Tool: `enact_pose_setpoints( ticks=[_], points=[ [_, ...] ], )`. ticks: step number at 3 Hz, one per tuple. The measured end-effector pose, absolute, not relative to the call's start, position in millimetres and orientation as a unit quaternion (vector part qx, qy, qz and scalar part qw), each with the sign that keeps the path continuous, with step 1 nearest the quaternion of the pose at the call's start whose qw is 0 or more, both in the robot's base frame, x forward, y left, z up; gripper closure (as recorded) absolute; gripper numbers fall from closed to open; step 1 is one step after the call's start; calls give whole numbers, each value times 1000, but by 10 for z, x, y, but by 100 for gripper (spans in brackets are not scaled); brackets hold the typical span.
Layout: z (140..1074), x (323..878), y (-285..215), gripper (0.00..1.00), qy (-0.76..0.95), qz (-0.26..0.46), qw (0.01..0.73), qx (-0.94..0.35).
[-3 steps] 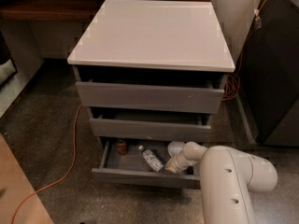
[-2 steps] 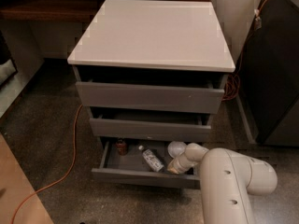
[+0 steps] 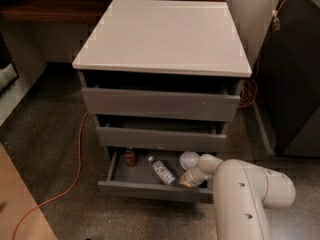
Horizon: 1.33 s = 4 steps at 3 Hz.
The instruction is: Pick blue plastic bottle from bottom drawer and place on counter
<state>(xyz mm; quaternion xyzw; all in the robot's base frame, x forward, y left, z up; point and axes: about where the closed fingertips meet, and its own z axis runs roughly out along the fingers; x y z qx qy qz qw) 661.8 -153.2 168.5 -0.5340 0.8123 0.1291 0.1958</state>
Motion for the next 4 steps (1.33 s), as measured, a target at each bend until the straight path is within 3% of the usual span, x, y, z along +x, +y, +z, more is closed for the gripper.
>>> enact_pose_setpoints(
  ticks=[4],
  points=[
    [1702, 6330, -1321, 100, 802, 144, 179, -552]
  ],
)
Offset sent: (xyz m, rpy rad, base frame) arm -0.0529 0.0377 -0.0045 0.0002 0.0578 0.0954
